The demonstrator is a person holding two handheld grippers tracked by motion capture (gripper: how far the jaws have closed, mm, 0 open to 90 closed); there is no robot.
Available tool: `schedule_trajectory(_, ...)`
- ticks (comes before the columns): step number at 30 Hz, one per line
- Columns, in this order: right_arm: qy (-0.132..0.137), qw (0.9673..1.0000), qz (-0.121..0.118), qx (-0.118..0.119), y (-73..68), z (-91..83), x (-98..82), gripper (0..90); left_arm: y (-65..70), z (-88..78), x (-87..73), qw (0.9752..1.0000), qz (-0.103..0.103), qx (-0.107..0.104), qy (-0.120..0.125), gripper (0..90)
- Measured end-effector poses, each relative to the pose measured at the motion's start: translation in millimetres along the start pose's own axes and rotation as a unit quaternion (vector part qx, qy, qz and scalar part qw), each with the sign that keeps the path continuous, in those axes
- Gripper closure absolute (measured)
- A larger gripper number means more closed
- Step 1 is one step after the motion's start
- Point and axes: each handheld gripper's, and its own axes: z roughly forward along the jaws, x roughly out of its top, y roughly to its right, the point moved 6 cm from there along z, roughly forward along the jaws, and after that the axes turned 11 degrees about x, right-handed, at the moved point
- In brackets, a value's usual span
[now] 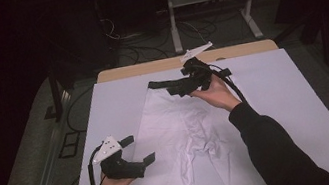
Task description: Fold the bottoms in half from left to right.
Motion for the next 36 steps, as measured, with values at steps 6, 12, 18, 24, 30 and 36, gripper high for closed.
schedule_trajectory(6,-0.004,1.0000,-0.001,0.004,2.6,12.6,5.2,0.0,-0.3,-0.2,0.2,1.0000,-0.001,-0.001,0.000,0.0)
schedule_trajectory(12,-0.005,0.9999,0.003,0.009,4.0,26.2,11.2,0.0,-0.1,-0.4,0.4,1.0000,-0.003,-0.003,0.001,0.0)
schedule_trajectory(18,-0.010,0.9999,0.000,0.011,4.3,40.6,19.3,0.0,-0.4,-1.1,0.9,1.0000,-0.007,-0.004,0.004,0.0)
schedule_trajectory(24,-0.011,0.9998,-0.005,0.012,3.8,52.0,25.1,0.0,-0.1,-1.6,1.1,1.0000,-0.006,-0.005,0.004,0.0)
schedule_trajectory(30,-0.018,0.9998,-0.003,0.012,6.5,67.7,29.5,0.0,-0.5,-2.0,1.3,0.9999,-0.007,-0.006,0.006,0.0)
schedule_trajectory(36,-0.015,0.9999,0.002,0.007,12.7,81.1,28.4,0.0,-0.1,-2.5,1.7,0.9999,-0.009,-0.007,0.008,0.0)
